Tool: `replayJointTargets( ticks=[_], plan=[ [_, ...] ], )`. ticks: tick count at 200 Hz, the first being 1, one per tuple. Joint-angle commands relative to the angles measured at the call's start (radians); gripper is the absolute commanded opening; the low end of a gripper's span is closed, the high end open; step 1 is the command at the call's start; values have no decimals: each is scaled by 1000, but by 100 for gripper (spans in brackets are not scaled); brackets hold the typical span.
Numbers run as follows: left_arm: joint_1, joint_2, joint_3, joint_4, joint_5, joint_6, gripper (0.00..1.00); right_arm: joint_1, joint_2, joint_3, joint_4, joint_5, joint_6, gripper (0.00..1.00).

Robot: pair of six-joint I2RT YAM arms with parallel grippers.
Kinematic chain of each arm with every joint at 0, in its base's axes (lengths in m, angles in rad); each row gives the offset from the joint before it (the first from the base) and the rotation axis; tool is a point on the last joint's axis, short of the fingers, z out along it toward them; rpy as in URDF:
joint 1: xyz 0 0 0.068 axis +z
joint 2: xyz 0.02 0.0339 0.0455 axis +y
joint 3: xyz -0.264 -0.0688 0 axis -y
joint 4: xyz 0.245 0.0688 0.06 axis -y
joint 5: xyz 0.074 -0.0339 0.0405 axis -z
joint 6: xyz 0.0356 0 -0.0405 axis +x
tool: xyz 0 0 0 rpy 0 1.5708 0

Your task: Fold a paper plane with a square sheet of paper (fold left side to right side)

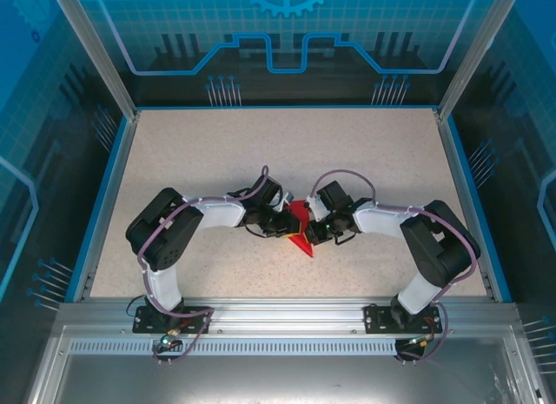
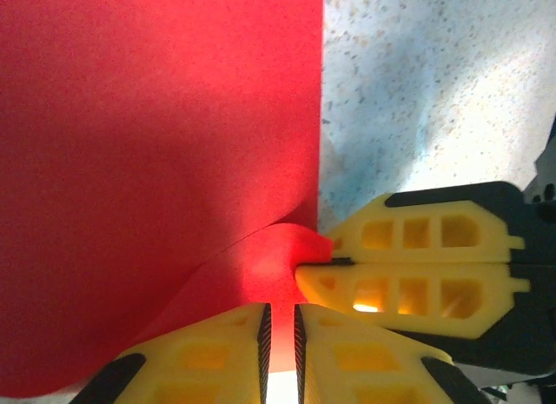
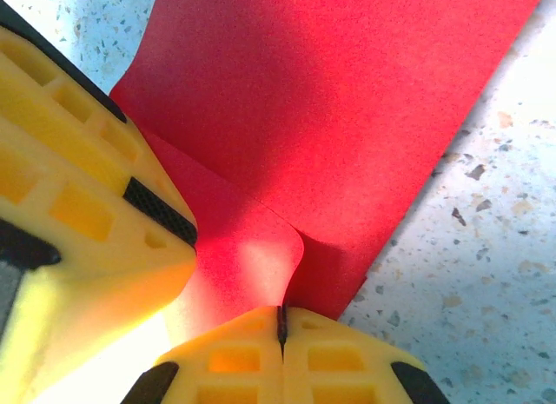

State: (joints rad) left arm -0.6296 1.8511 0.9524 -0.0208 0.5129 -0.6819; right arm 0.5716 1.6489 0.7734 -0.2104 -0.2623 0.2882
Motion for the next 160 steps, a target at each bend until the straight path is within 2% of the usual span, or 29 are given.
replayJointTargets(
  ticks=[1,109,132,160],
  plan=[
    [-5,12,-9,-43,-28,18,18,22,54,-20,-86,58,-10,0],
    [-5,10,-88,-43,-78,16,17,15,47,-7,-75,26,-5,2],
    [-5,14,-99,-41,-85,16,17,-4,19,16,-76,-16,-1,7],
    [-6,20,-104,-41,-92,18,17,-37,-68,38,-107,-38,4,23]
  ],
)
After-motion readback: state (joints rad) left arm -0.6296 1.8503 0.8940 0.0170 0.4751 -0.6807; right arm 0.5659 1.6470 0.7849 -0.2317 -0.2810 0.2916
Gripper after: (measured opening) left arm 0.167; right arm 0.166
